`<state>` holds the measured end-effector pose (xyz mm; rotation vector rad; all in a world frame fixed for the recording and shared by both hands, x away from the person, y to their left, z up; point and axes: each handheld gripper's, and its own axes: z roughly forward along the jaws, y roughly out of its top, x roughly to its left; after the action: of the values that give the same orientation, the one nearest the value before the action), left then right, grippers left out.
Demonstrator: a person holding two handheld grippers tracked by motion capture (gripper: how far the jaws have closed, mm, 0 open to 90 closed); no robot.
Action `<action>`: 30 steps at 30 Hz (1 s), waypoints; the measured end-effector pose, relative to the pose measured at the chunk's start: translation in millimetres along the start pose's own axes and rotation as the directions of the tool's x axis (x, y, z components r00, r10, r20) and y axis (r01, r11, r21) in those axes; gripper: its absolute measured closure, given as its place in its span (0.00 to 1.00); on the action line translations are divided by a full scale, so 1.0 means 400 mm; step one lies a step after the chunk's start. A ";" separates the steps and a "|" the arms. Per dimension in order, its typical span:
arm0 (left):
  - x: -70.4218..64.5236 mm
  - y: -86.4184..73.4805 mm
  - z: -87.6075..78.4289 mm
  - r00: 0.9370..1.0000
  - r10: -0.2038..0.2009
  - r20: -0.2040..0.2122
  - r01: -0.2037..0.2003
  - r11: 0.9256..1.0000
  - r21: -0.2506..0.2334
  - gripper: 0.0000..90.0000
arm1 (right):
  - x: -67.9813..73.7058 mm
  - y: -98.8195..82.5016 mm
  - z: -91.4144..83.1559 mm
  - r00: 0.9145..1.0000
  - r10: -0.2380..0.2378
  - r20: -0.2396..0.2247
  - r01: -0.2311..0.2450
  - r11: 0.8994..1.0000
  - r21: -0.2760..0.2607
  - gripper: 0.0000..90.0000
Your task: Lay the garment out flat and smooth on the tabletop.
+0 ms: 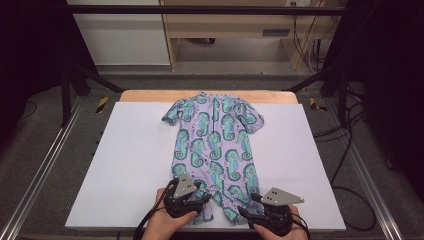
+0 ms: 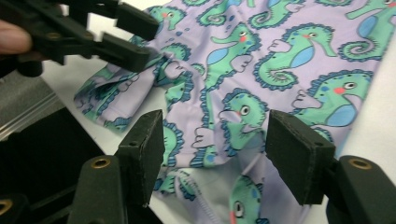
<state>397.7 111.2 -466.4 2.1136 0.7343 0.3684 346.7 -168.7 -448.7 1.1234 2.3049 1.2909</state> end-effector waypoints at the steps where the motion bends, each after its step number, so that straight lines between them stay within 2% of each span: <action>1: 0.000 -0.002 0.003 1.000 0.006 -0.003 -0.005 1.000 0.009 0.58 | 0.004 0.000 0.002 1.000 -0.005 -0.003 0.005 1.000 0.001 0.43; 5: 0.005 -0.016 0.008 1.000 0.005 0.002 -0.005 1.000 0.027 0.76 | 0.009 0.002 0.006 1.000 -0.009 -0.013 0.009 1.000 0.002 0.44; 9: 0.006 -0.024 -0.015 1.000 0.000 -0.002 0.000 1.000 0.001 0.91 | 0.016 0.004 0.012 1.000 -0.018 -0.023 0.018 1.000 0.012 0.45; 15: 0.019 -0.046 -0.089 0.999 -0.046 -0.024 0.045 0.997 -0.057 0.93 | 0.046 0.004 0.030 0.998 -0.053 -0.040 0.055 0.998 0.040 0.46; 19: 0.030 -0.079 -0.148 0.997 -0.075 -0.033 0.072 0.994 -0.078 0.94 | 0.068 0.004 0.046 0.996 -0.075 -0.055 0.078 0.995 0.060 0.46; 25: 0.044 -0.117 -0.206 0.993 -0.103 -0.059 0.097 0.990 -0.098 0.95 | 0.099 -0.001 0.087 0.991 -0.121 -0.050 0.127 0.984 0.123 0.47; 28: 0.053 -0.132 -0.223 0.991 -0.116 -0.065 0.109 0.989 -0.102 0.95 | 0.103 -0.005 0.102 0.990 -0.140 -0.021 0.141 0.976 0.167 0.56; 30: 0.055 -0.141 -0.229 0.990 -0.121 -0.067 0.113 0.988 -0.101 0.95 | 0.102 -0.006 0.106 0.990 -0.143 -0.017 0.144 0.973 0.182 0.72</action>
<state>348.6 209.0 -456.8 1.9646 0.8619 0.4106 342.1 -113.7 -469.4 0.9857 2.4982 1.0477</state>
